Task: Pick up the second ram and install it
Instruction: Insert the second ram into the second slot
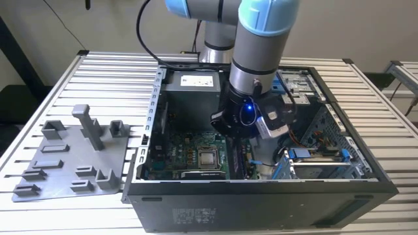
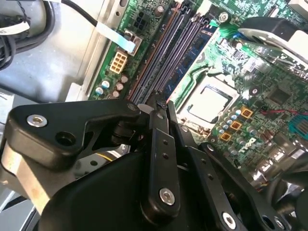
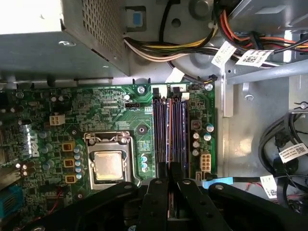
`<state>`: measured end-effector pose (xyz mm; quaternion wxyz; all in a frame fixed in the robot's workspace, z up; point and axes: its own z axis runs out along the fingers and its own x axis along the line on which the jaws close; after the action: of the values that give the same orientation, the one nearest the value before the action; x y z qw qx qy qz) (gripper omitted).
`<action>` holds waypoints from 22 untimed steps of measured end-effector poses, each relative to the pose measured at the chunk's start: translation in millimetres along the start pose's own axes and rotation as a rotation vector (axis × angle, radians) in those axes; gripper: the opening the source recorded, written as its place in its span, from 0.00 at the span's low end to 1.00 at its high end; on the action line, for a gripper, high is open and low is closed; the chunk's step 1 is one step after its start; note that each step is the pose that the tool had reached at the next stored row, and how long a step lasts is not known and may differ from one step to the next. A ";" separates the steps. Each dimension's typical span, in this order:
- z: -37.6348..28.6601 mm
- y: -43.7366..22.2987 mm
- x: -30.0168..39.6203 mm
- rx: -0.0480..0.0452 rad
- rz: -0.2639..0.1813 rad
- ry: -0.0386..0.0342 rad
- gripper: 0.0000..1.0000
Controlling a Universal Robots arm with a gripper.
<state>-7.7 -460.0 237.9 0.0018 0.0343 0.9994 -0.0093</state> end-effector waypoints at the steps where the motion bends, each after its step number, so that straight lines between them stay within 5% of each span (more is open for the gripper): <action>1: 1.0 0.0 0.1 0.0001 0.000 0.0000 0.14; 8: 7.7 -0.2 1.3 0.0014 0.000 -0.0001 0.14; 18: 7.9 -0.3 1.3 0.0013 -0.004 0.0001 0.14; 22: 8.0 -0.3 1.3 0.0010 -0.037 -0.0006 0.14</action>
<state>-9.0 -460.3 229.9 0.0019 0.0157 0.9998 -0.0099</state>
